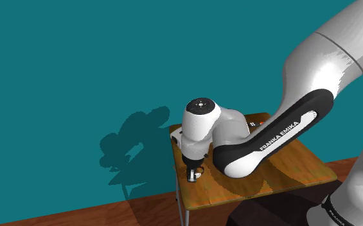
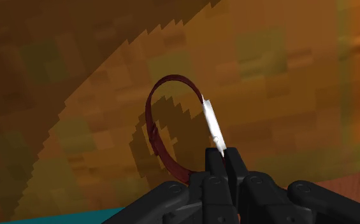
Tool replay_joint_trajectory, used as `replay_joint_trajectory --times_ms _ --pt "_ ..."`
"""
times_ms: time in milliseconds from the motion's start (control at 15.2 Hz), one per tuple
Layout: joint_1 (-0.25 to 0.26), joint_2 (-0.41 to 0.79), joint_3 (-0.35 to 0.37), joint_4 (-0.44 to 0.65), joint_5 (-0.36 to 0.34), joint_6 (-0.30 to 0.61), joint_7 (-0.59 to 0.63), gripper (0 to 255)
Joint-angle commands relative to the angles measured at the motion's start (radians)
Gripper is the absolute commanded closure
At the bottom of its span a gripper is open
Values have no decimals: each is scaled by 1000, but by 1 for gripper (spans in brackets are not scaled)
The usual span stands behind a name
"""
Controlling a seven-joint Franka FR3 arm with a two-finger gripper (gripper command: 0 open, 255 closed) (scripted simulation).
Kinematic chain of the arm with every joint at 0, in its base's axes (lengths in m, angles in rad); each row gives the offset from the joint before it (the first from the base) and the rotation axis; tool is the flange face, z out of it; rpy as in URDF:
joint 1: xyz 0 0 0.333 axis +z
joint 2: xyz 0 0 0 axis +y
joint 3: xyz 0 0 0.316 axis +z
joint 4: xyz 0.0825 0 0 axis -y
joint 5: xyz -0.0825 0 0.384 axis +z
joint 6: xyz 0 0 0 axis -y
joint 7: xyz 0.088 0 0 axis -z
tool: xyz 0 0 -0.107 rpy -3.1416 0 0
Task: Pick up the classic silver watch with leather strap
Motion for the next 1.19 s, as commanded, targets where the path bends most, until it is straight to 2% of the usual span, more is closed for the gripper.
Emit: replay_joint_trajectory --times_ms 0,660,1122 --pt "1 1 0 2 -1 -1 2 255" --pt "1 -113 9 35 105 -131 -82 255" --pt "4 -162 5 62 142 -201 -113 255"
